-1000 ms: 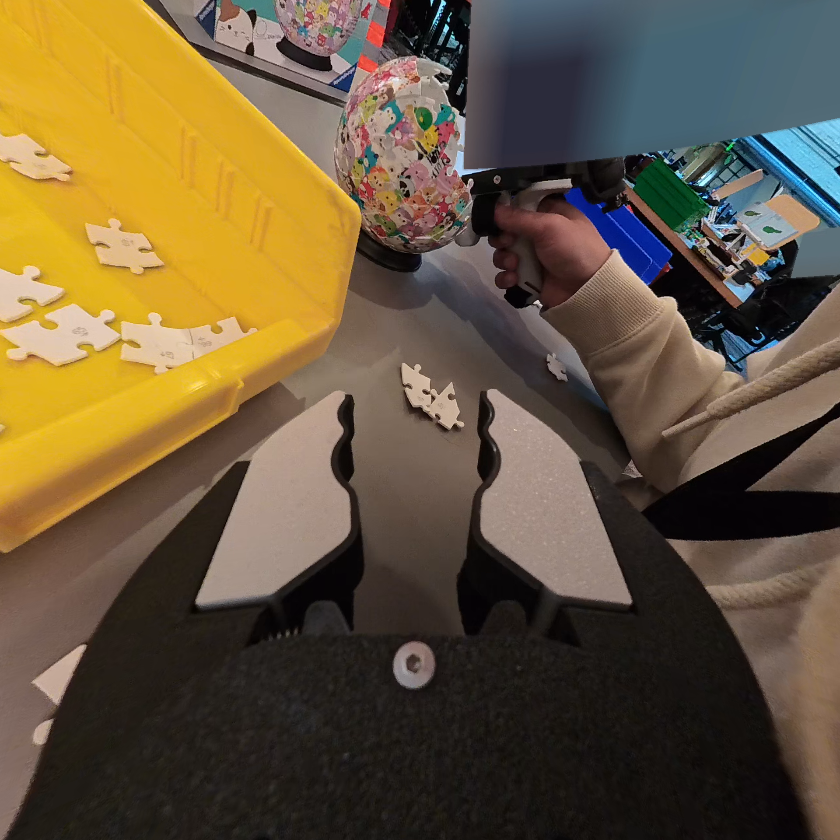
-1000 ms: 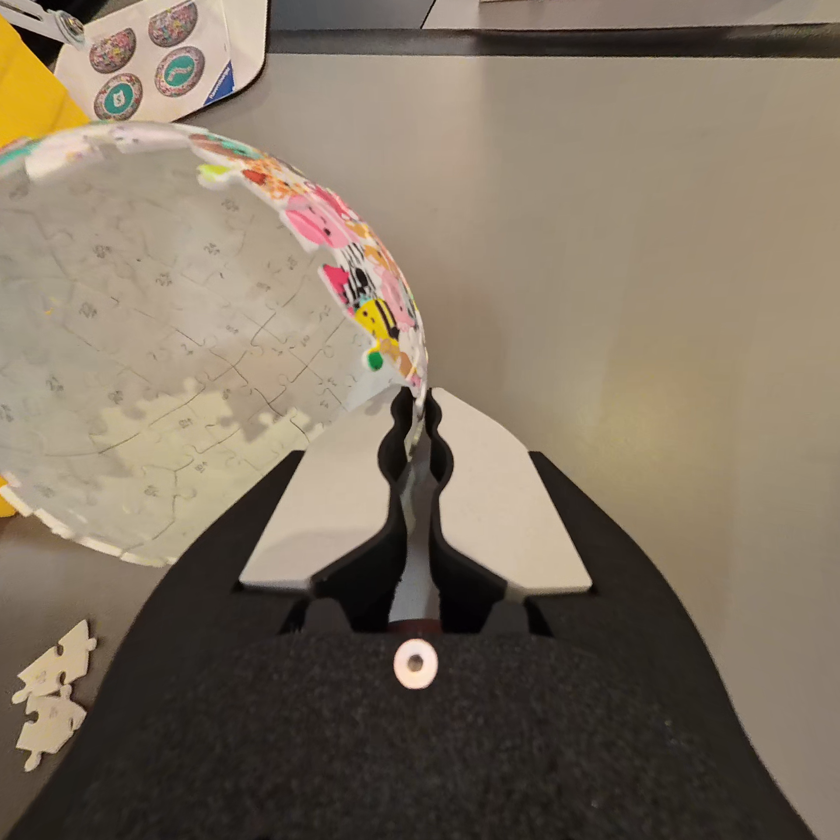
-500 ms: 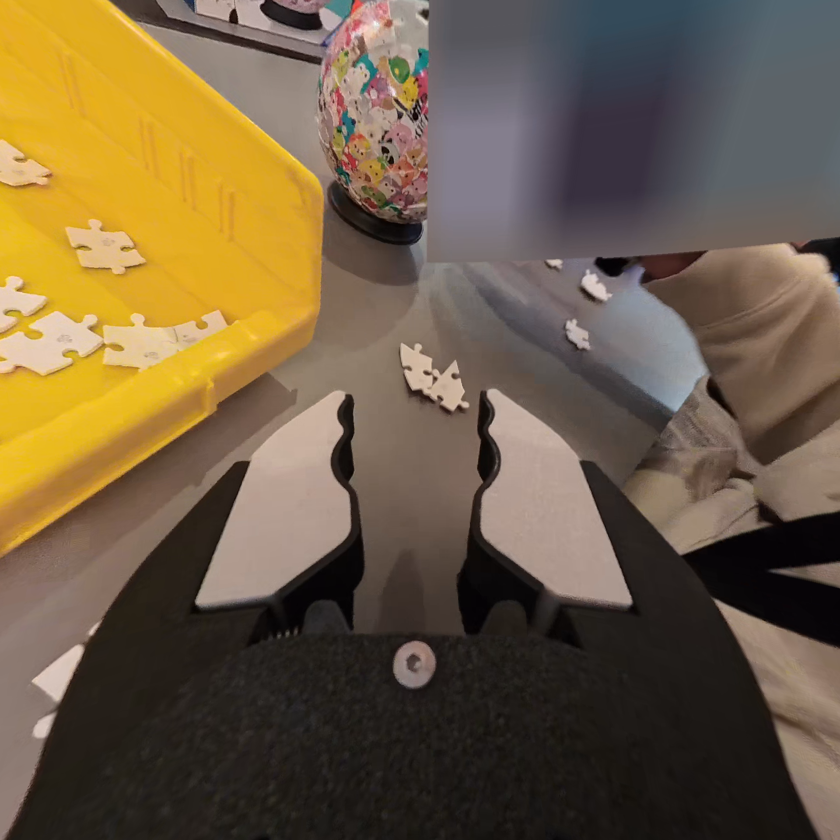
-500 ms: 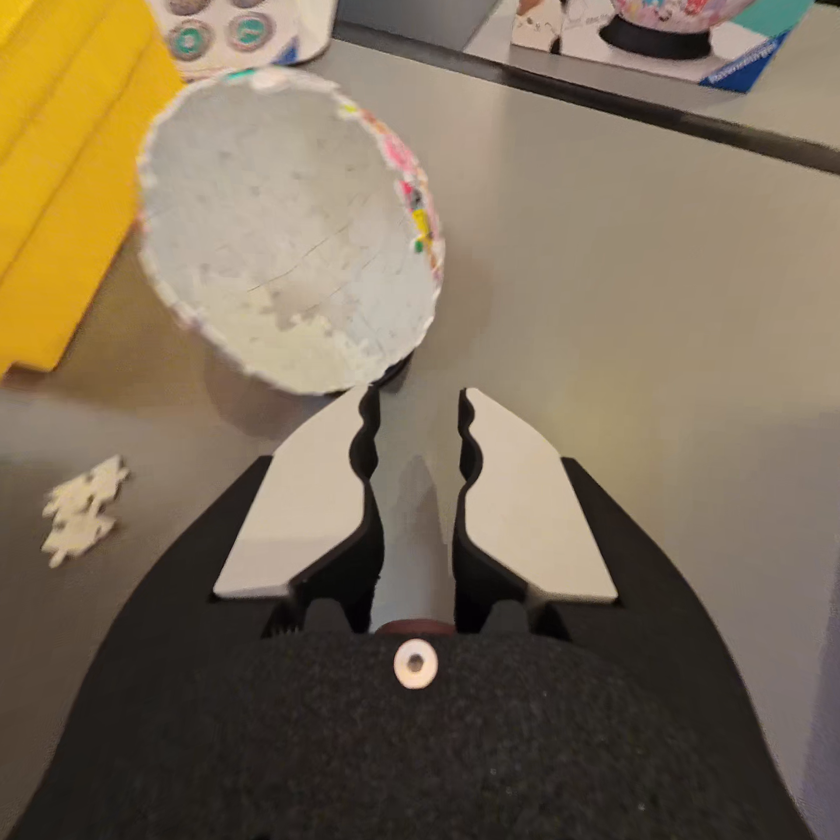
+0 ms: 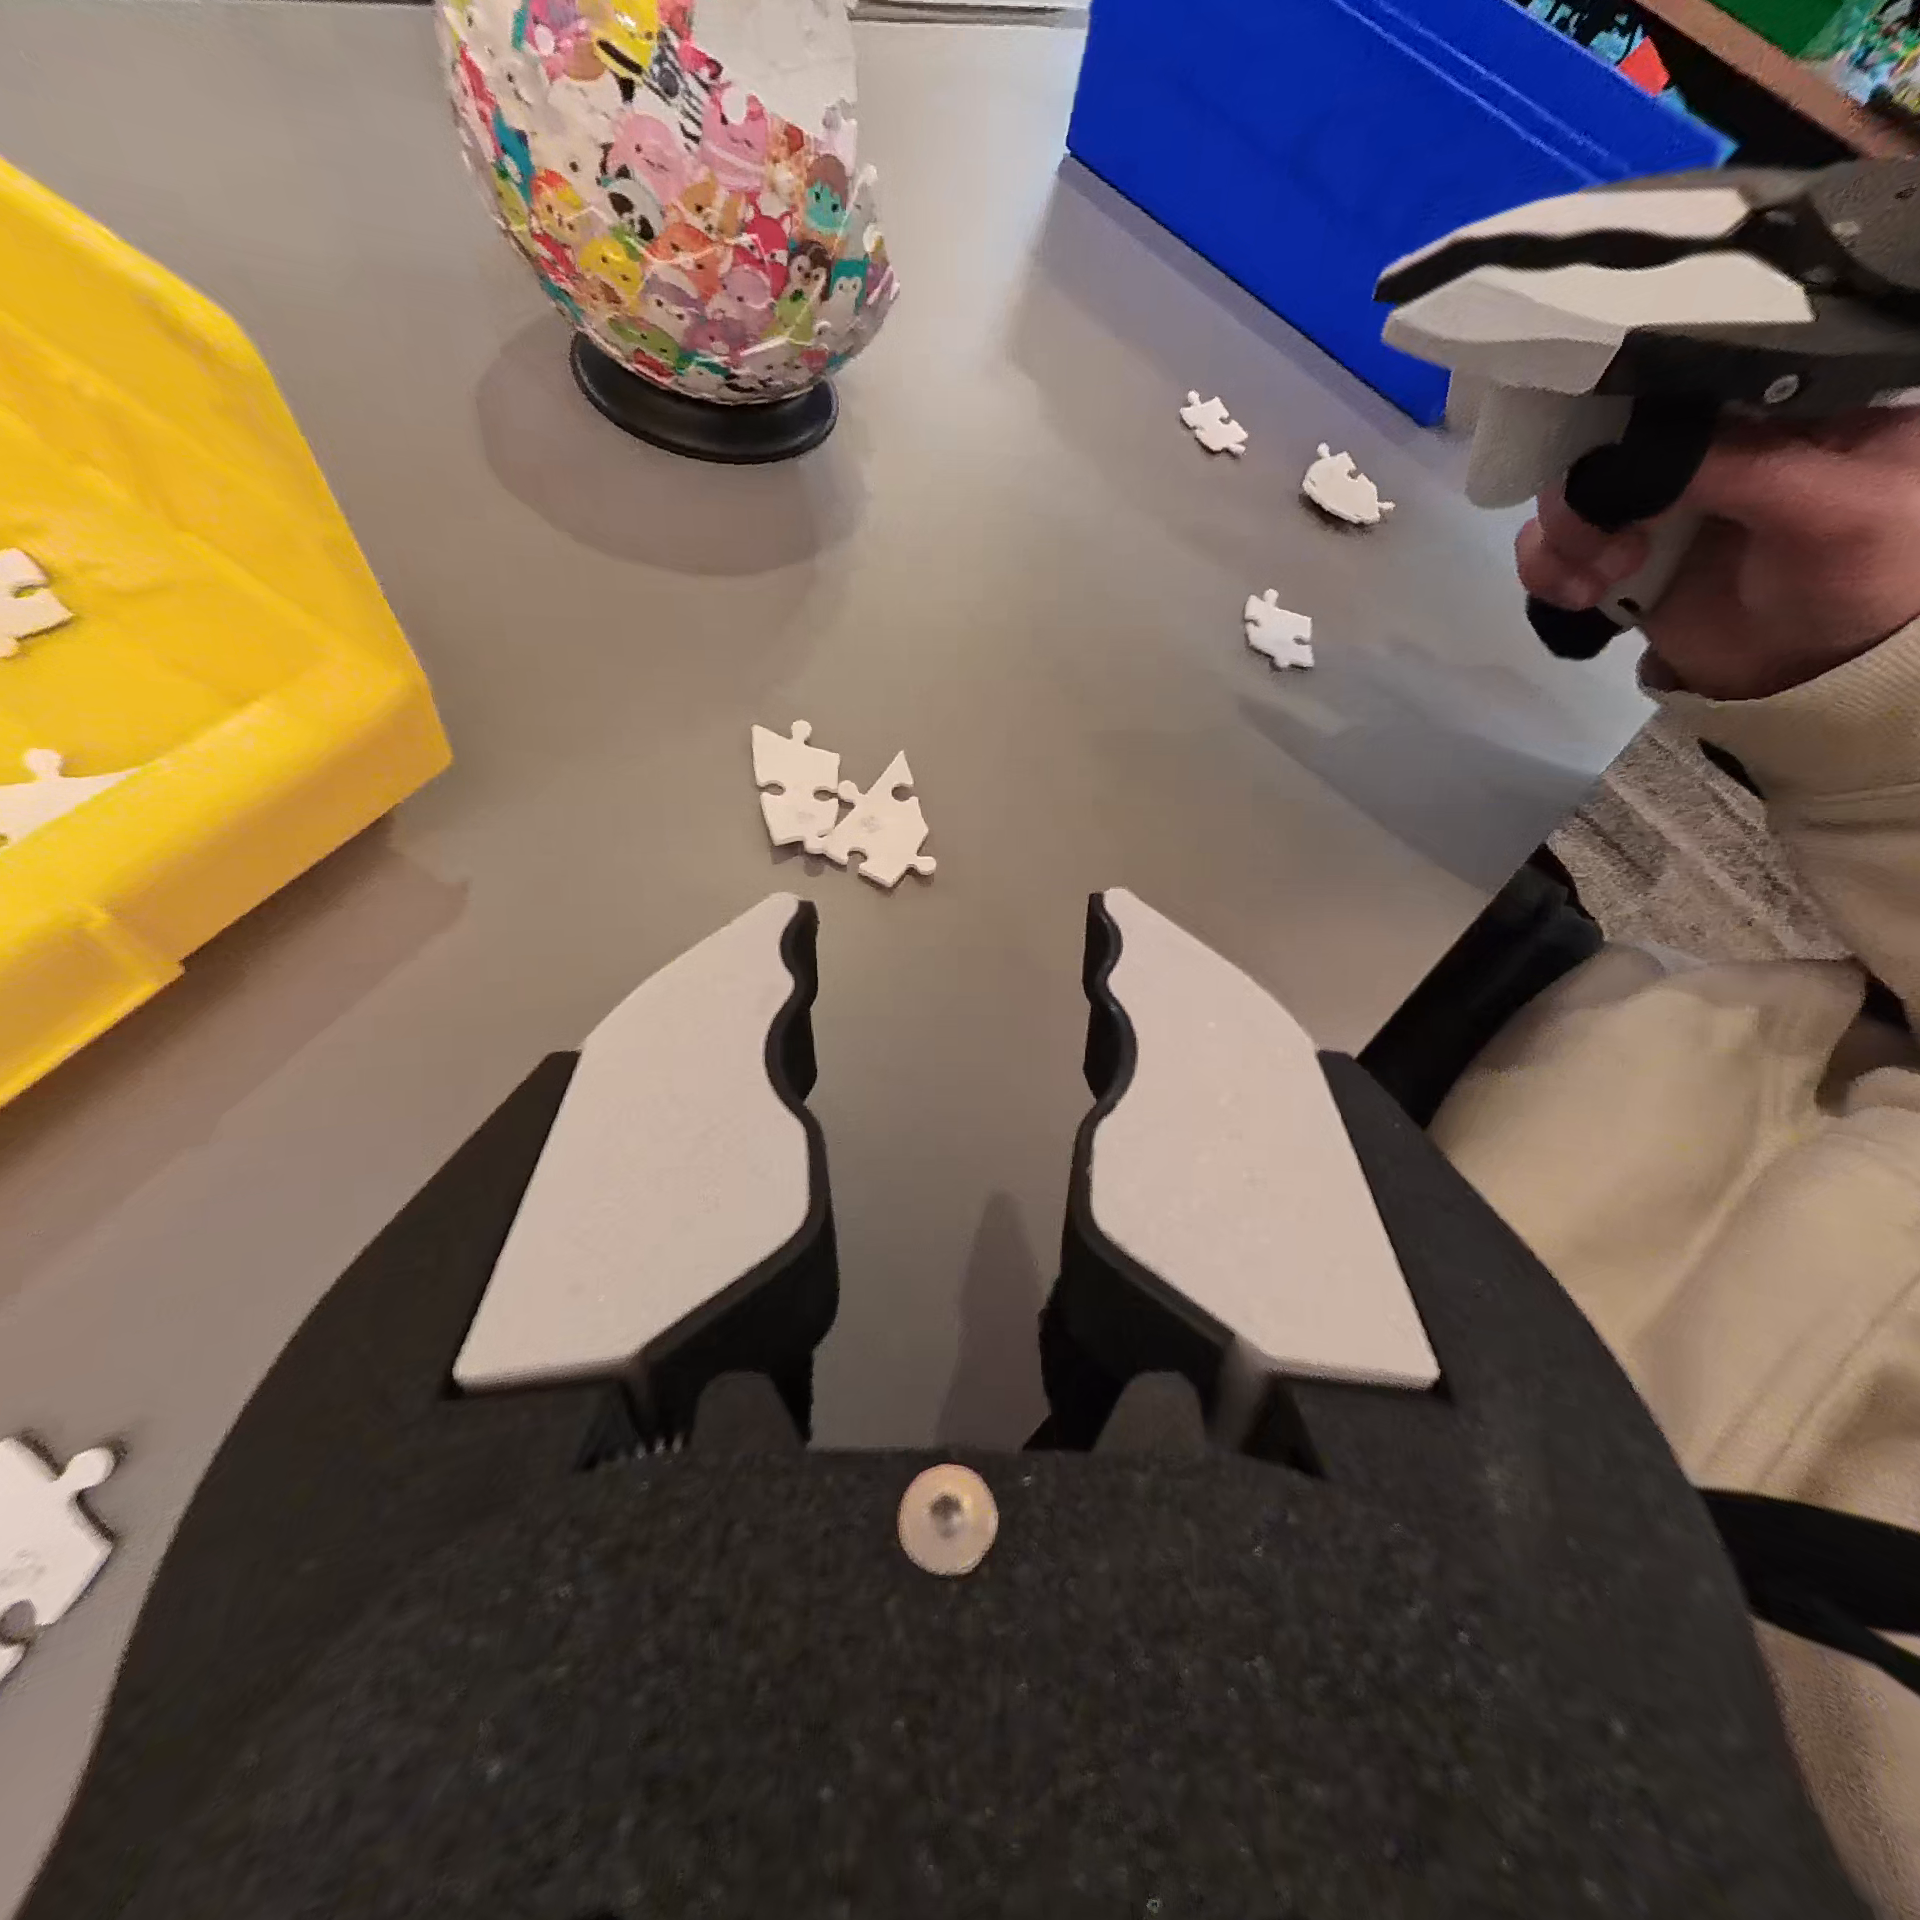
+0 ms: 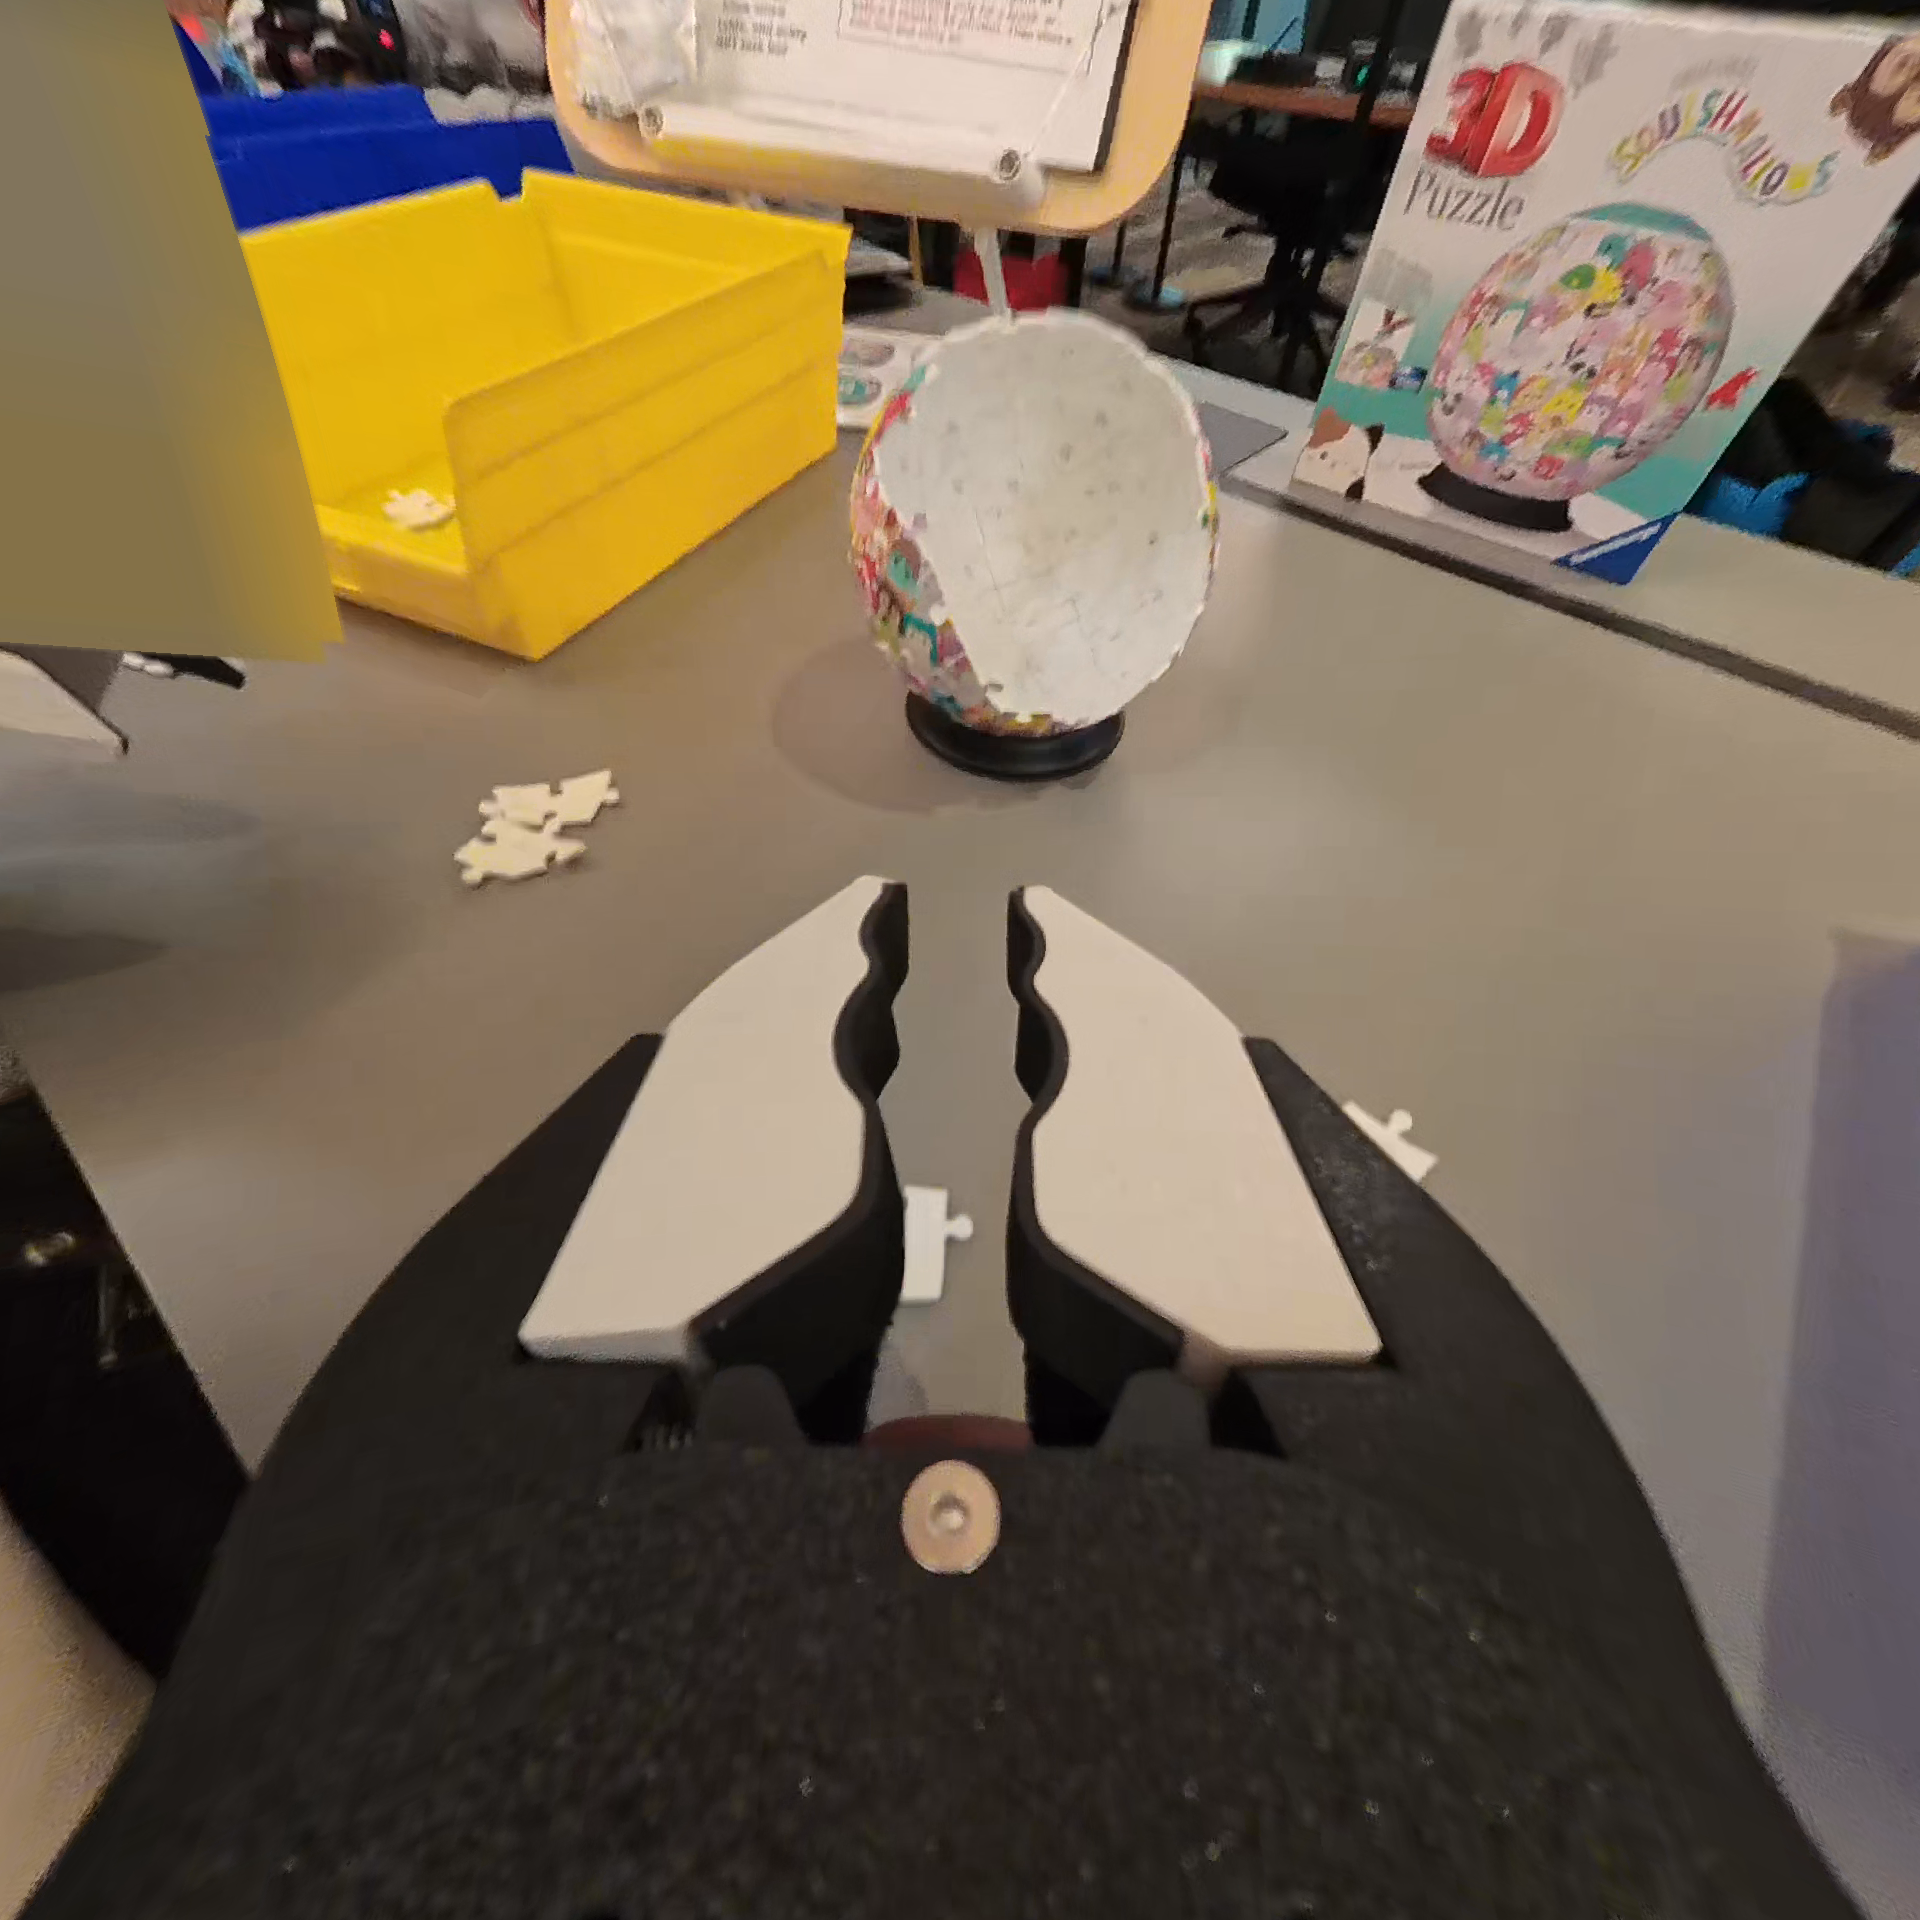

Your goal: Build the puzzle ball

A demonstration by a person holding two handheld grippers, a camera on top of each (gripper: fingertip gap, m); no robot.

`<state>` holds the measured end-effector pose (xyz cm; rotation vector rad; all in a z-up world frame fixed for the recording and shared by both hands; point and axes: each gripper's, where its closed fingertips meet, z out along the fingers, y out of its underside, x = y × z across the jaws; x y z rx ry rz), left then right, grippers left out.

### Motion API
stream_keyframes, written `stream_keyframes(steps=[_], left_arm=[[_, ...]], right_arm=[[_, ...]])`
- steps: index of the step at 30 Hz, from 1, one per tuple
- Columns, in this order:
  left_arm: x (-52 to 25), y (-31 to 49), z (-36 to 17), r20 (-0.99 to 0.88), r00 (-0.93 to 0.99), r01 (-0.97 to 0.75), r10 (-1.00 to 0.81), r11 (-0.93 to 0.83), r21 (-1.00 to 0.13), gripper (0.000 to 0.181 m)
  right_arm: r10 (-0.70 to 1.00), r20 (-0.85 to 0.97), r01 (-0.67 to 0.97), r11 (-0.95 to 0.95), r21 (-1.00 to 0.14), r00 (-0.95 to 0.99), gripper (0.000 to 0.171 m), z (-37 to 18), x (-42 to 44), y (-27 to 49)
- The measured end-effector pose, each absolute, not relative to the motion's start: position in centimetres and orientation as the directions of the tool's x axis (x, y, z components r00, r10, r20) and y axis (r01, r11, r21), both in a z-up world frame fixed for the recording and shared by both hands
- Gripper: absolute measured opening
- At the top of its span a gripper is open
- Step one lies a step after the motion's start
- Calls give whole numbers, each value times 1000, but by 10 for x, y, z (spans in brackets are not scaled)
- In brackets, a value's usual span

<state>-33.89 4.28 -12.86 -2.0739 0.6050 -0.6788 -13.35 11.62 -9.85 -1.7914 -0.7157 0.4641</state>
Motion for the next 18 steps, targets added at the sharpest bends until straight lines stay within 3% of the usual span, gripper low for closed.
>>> stream_keyframes(steps=[4,10,14,18], left_arm=[[-338,44,-133,184,753,-221,-631,-506,-834,48],[-337,48,-137,162,757,-245,-633,-504,-828,48],[-338,46,-132,131,762,-259,-634,-483,-836,46],[-337,51,-129,67,758,-307,-649,-446,-841,44]], right_arm=[[641,106,321,-228,-919,760,19,-112,-114,119],[640,31,279,-290,-915,768,18,-118,-109,124],[588,126,346,-279,-896,799,15,-118,-87,122],[546,210,460,-372,-806,811,16,-142,-48,119]])
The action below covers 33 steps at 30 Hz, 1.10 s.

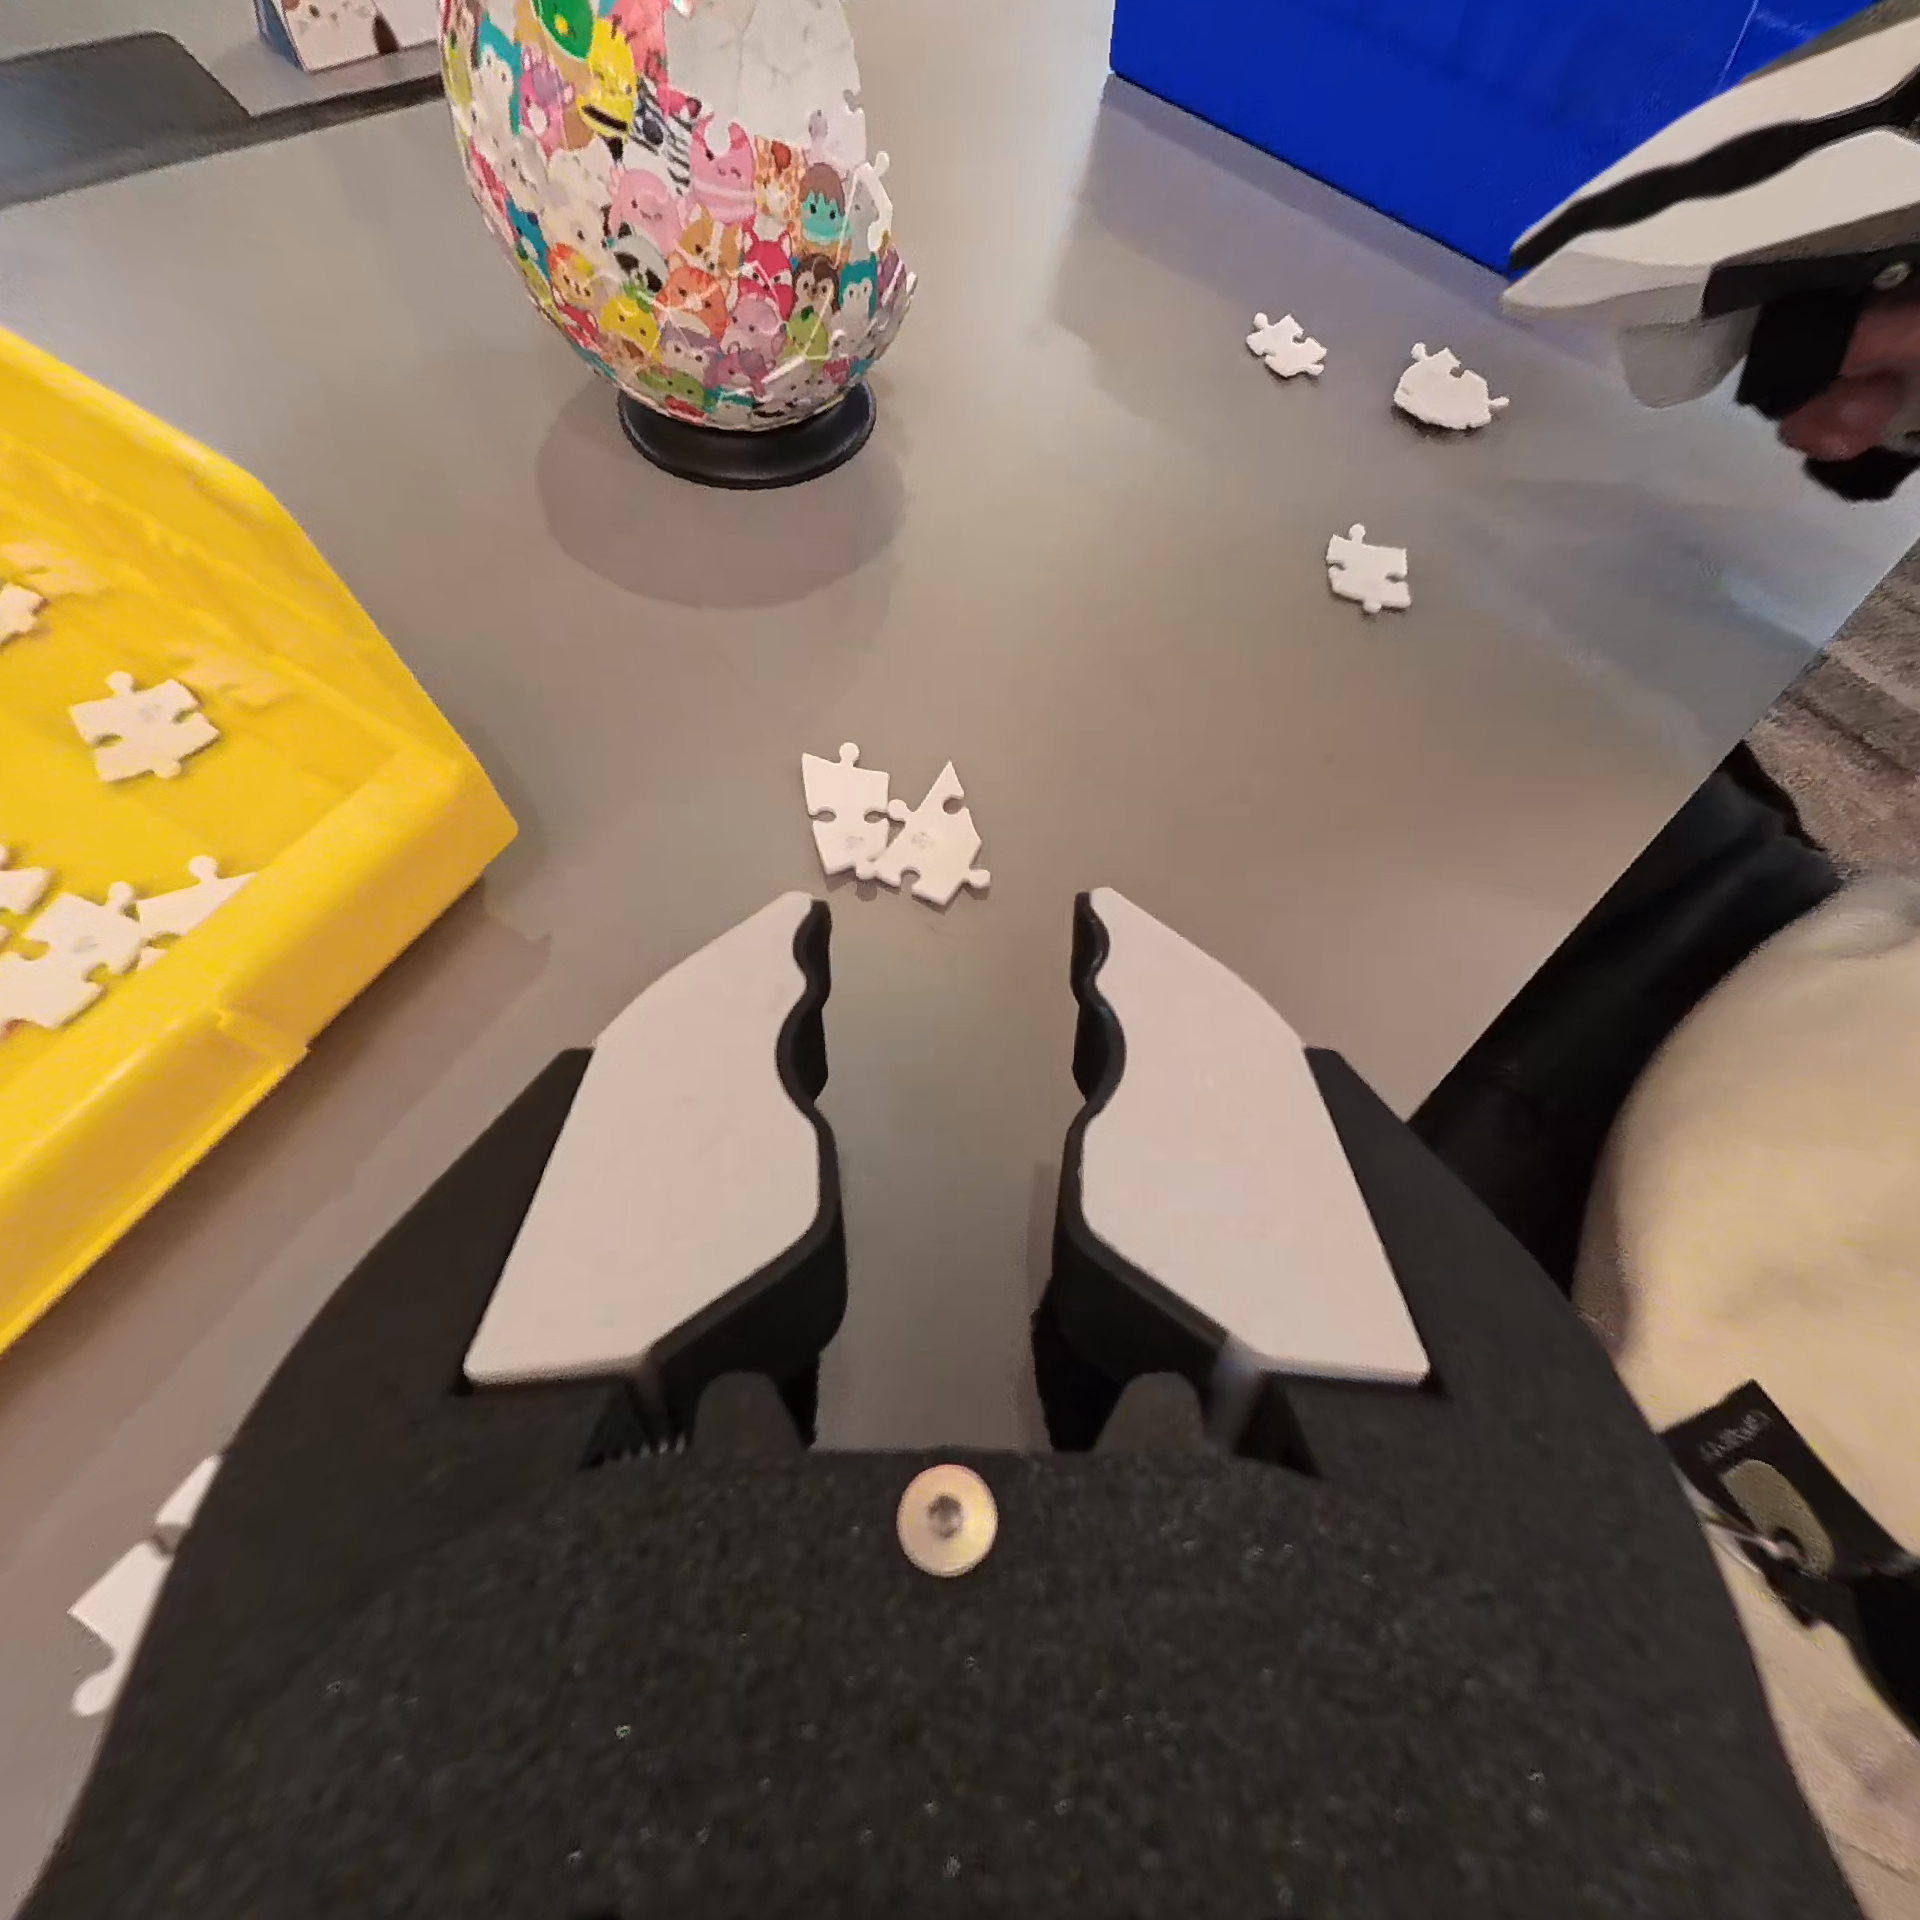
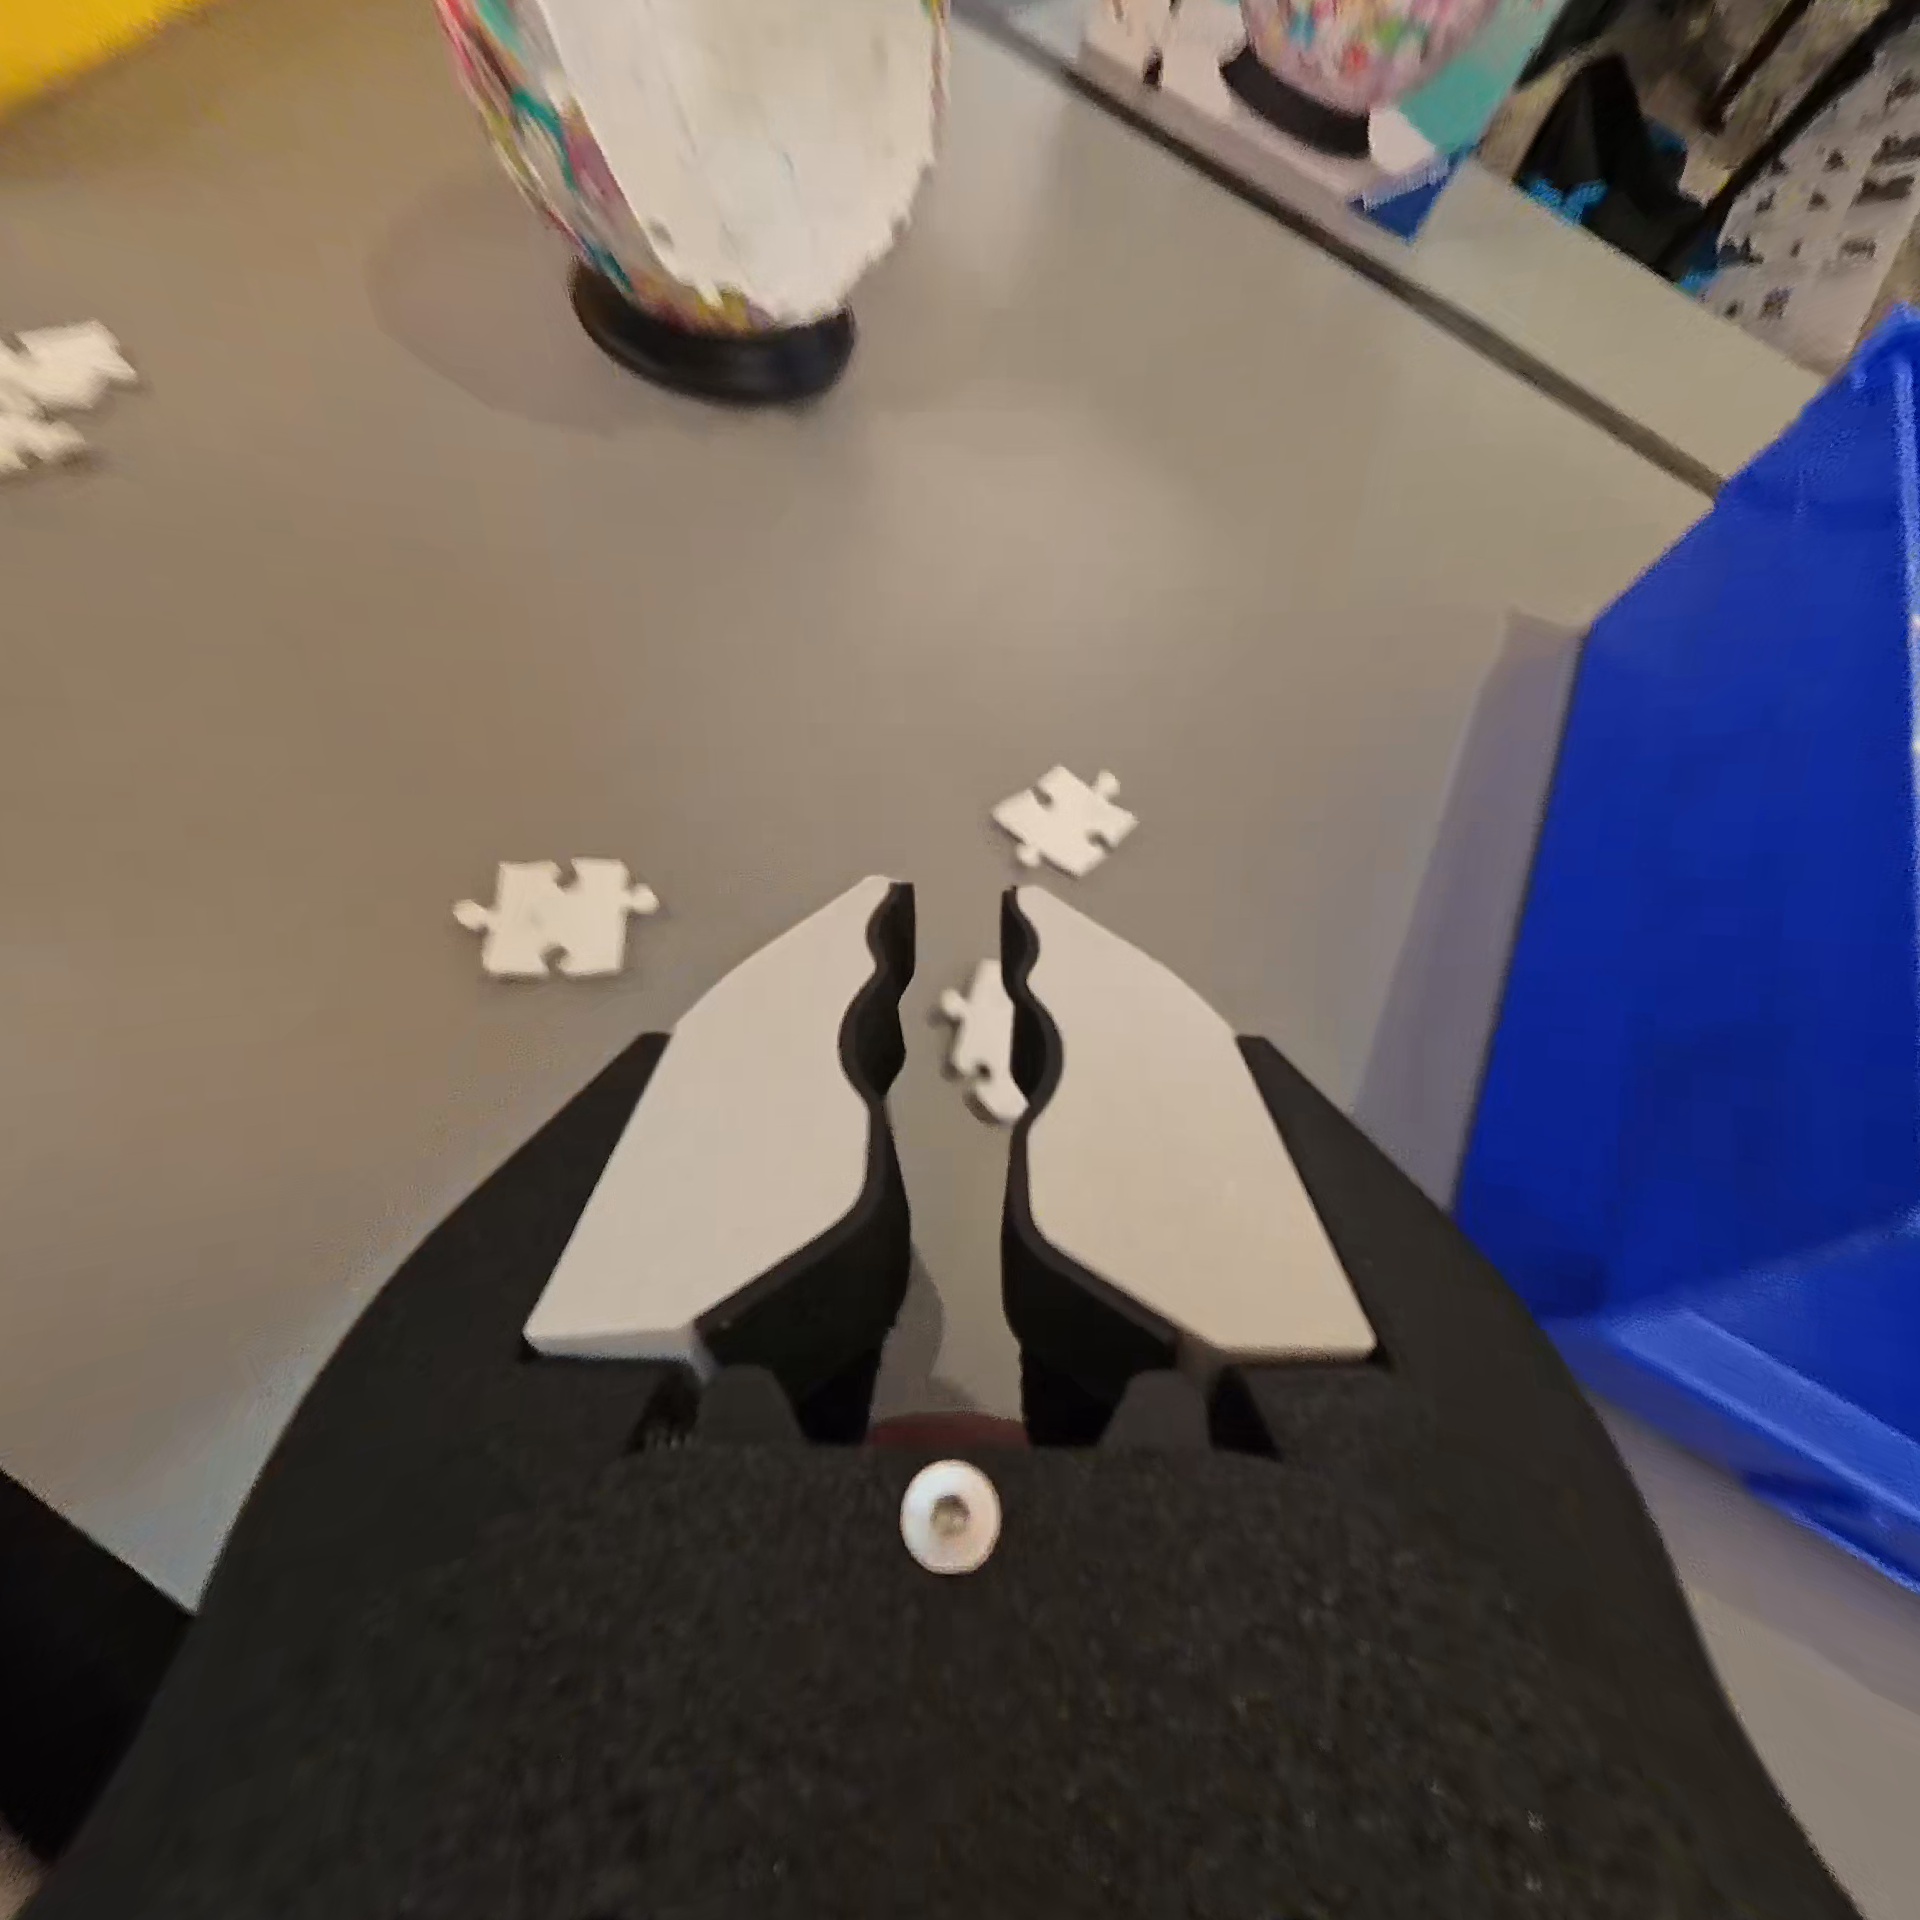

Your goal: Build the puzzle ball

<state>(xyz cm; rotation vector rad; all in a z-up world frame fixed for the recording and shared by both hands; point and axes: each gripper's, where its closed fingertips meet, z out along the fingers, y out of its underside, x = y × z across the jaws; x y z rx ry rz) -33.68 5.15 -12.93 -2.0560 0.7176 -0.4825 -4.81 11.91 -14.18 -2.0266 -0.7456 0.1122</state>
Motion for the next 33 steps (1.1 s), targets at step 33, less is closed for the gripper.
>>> stream_keyframes(steps=[33], left_arm=[[-326,51,-144,125,728,-314,-674,-490,-813,44]], right_arm=[[705,85,590,-514,-622,704,13,-194,-54,185]])
